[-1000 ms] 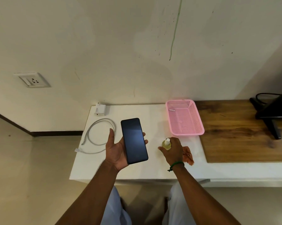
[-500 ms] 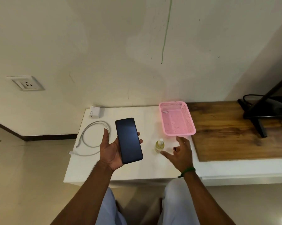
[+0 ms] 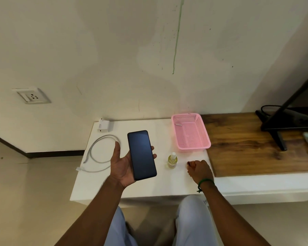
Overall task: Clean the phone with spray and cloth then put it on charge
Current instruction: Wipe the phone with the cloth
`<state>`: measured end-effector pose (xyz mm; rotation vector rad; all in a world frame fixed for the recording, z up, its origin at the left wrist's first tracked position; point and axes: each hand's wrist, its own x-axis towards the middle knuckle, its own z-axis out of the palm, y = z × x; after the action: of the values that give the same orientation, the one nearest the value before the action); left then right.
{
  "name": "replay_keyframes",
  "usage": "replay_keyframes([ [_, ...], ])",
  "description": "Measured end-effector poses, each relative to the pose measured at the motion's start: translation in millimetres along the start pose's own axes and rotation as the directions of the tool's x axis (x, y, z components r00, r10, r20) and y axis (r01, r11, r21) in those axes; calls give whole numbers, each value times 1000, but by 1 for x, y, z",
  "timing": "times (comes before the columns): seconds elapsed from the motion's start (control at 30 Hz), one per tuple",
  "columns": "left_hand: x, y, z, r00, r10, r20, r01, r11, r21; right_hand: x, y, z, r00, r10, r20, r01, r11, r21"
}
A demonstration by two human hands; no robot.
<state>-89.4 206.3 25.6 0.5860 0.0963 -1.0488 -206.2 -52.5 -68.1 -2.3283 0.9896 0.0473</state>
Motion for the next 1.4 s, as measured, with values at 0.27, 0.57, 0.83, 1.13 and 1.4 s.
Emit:
replay_keyframes([
  [0.27, 0, 2, -5, 999, -6, 47, 6, 1000, 3, 7, -8, 8, 999, 13, -39, -19, 989, -144],
  [0.57, 0, 3, -2, 1000, -4, 27, 4, 1000, 3, 9, -5, 4, 996, 22, -81, -41, 969, -243],
  [0.83, -6, 4, 9, 999, 15, 39, -16, 999, 38, -32, -35, -45, 960, 111, -258, 14, 899, 437],
  [1.13, -26, -1, 32, 984, 33, 174, -43, 998, 55, -86, -72, -108, 936, -64, -347, 300, 663, 686],
  [1.4, -54, -5, 49, 969, 65, 238, -84, 994, 69, -135, -104, -116, 929, -200, -313, 370, 540, 756],
])
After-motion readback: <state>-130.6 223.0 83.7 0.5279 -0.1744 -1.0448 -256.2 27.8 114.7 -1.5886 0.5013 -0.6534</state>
